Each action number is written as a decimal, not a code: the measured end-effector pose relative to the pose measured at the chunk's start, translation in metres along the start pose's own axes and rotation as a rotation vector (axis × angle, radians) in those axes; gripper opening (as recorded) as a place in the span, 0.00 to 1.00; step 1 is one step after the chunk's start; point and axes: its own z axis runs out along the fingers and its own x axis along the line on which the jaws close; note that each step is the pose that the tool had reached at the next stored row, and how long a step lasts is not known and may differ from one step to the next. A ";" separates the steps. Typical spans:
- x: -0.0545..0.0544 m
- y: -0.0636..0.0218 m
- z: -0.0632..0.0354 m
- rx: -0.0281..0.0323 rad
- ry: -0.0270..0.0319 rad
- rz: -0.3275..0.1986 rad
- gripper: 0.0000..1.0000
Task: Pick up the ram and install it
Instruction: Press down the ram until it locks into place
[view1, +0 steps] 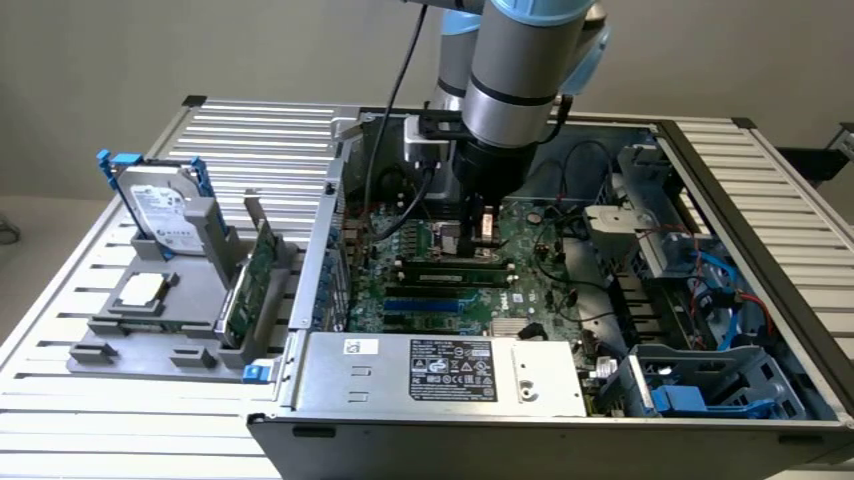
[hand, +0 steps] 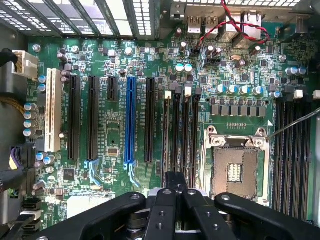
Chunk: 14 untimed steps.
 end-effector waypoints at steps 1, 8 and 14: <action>0.000 0.0000 0.0000 0.0000 0.0000 0.000 0.11; 0.000 0.0000 0.0000 0.0000 0.0001 0.000 0.11; 0.000 0.0000 -0.0002 0.0001 -0.0055 0.003 0.11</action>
